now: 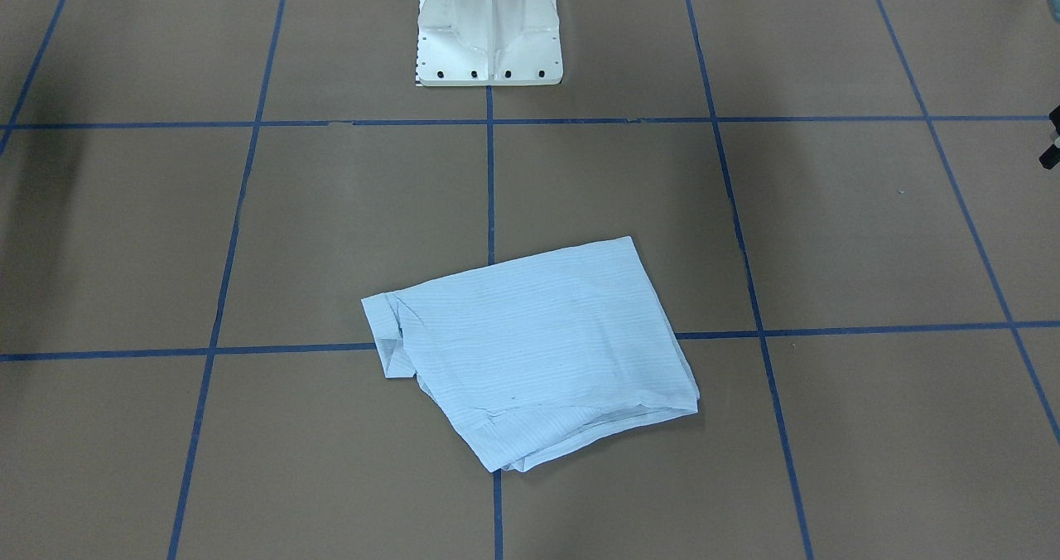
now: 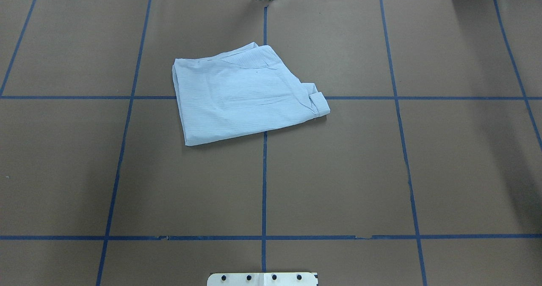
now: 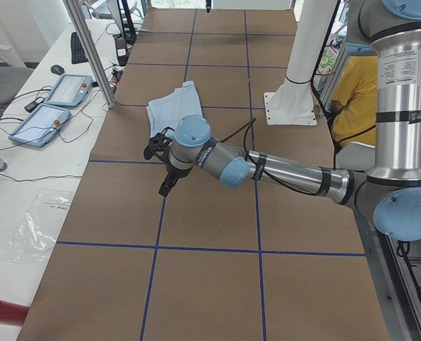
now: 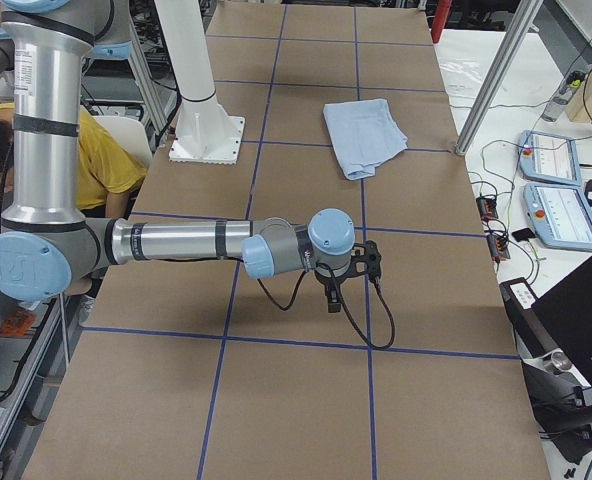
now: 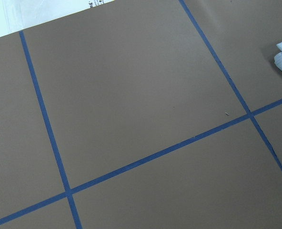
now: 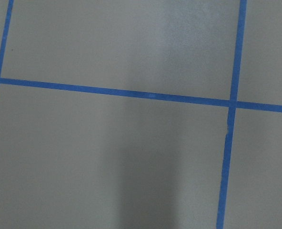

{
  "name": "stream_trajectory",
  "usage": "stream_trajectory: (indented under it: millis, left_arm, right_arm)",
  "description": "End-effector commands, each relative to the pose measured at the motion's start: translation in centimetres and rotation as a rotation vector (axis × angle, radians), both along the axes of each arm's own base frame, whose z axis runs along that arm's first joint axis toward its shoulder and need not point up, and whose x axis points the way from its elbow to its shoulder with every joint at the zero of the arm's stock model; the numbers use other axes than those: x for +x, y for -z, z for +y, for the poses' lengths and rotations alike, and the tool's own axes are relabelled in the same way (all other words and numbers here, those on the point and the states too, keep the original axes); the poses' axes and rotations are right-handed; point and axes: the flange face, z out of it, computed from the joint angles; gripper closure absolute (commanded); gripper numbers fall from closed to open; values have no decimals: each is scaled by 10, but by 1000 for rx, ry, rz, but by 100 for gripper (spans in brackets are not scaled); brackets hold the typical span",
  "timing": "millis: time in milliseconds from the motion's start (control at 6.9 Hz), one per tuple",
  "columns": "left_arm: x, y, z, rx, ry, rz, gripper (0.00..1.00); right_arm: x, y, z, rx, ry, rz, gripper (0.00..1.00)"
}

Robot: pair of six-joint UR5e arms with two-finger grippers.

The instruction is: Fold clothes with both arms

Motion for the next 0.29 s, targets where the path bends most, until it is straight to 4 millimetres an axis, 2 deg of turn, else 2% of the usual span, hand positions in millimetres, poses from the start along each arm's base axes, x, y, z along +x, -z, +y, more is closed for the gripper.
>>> stream_trajectory:
  millis: [0,145]
  left_arm:
    - [0,0,0,0,0,0,0]
    - [0,0,0,1,0,-2,0]
  right_arm:
    - [0,0,0,1,0,0,0]
    - [0,2,-1,4,0,0,0]
